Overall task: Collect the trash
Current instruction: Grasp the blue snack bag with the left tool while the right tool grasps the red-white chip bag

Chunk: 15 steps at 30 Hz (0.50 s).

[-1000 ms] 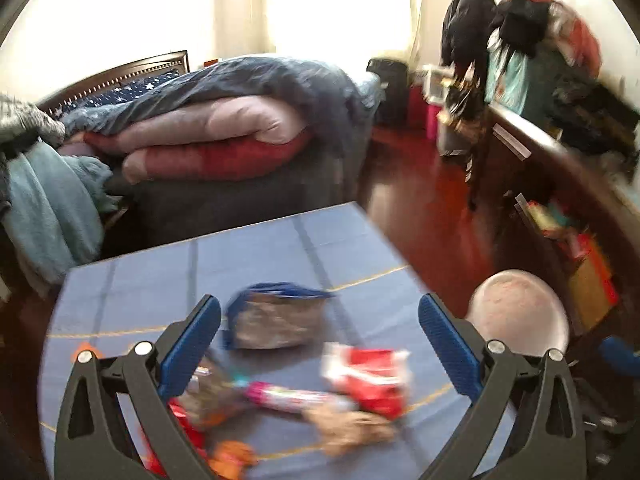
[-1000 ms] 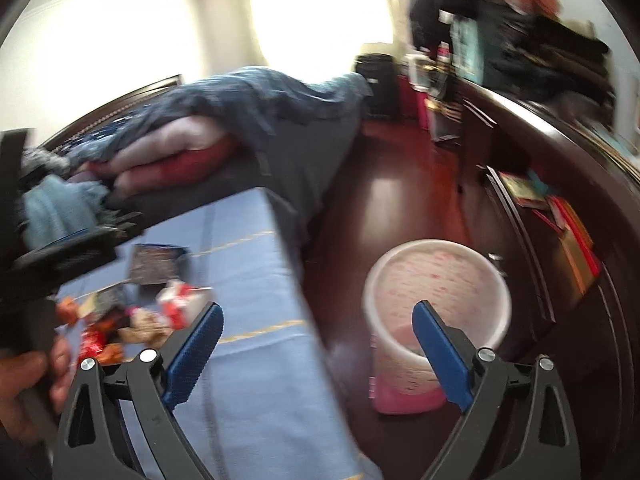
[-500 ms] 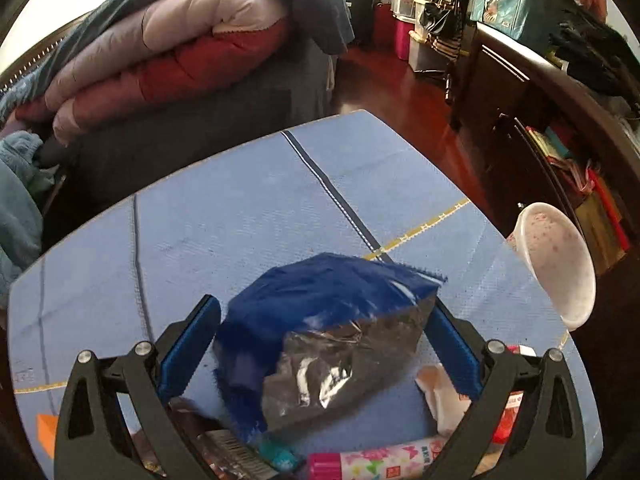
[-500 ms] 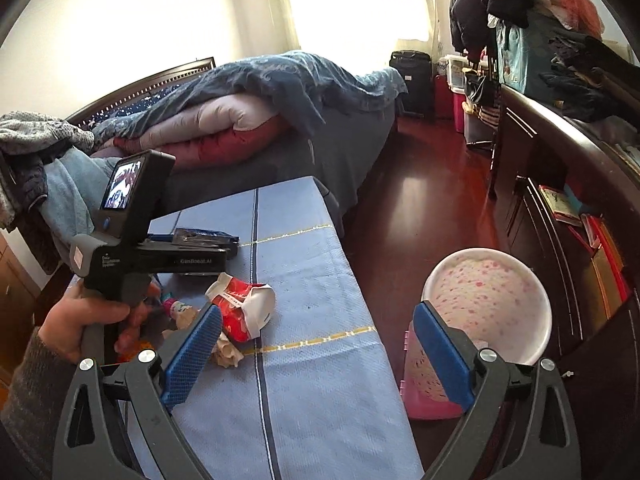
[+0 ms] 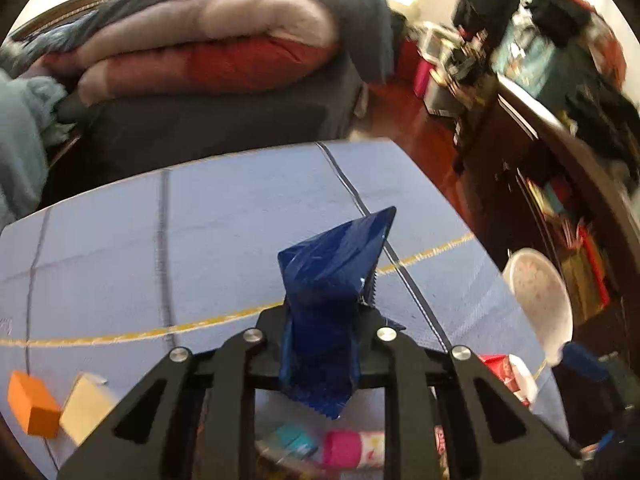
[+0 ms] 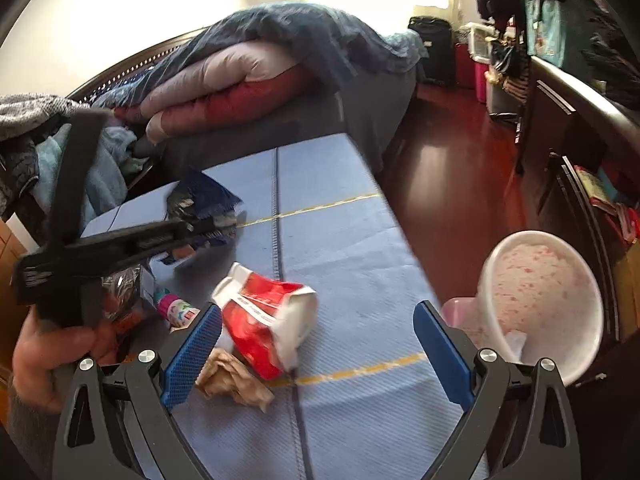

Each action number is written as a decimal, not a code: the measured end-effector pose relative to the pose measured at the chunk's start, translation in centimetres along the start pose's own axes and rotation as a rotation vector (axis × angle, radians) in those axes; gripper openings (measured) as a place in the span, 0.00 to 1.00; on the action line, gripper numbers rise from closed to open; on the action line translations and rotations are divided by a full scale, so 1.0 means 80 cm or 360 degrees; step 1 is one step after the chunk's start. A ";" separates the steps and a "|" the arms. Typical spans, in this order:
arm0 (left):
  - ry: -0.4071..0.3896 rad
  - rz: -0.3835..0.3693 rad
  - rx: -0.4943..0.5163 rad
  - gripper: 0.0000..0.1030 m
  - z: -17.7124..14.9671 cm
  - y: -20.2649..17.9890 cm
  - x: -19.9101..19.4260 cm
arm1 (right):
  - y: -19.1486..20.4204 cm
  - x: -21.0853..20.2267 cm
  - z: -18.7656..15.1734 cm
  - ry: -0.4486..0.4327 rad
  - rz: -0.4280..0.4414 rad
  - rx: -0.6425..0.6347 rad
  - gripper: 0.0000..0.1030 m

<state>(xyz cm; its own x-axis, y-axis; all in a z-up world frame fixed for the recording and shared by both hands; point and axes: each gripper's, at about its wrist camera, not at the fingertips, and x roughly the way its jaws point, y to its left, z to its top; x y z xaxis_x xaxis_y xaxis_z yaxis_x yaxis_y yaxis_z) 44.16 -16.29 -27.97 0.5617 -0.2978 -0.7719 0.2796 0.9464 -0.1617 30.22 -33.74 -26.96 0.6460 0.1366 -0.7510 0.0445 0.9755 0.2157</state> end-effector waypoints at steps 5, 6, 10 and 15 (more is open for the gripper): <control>-0.0125 0.0045 -0.0054 0.21 -0.004 0.017 -0.046 | 0.020 0.030 0.003 0.0082 0.0025 -0.0012 0.86; -0.0139 0.0053 -0.0056 0.21 -0.004 0.018 -0.053 | 0.022 0.034 0.003 0.0099 0.0027 -0.0010 0.80; -0.0205 0.0068 -0.0087 0.22 -0.011 0.028 -0.088 | 0.027 0.044 0.003 0.0139 0.0038 0.0001 0.66; -0.0264 0.0068 -0.0139 0.22 -0.019 0.043 -0.121 | 0.034 0.029 0.005 0.0040 0.0007 -0.0024 0.62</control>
<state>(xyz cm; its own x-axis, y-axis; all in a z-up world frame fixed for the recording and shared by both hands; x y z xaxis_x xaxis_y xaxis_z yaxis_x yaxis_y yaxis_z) 38.52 -9.95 -21.96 0.6942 -0.2669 -0.6684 0.1880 0.9637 -0.1896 32.14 -30.88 -27.85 0.6269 0.1451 -0.7654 0.0302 0.9772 0.2100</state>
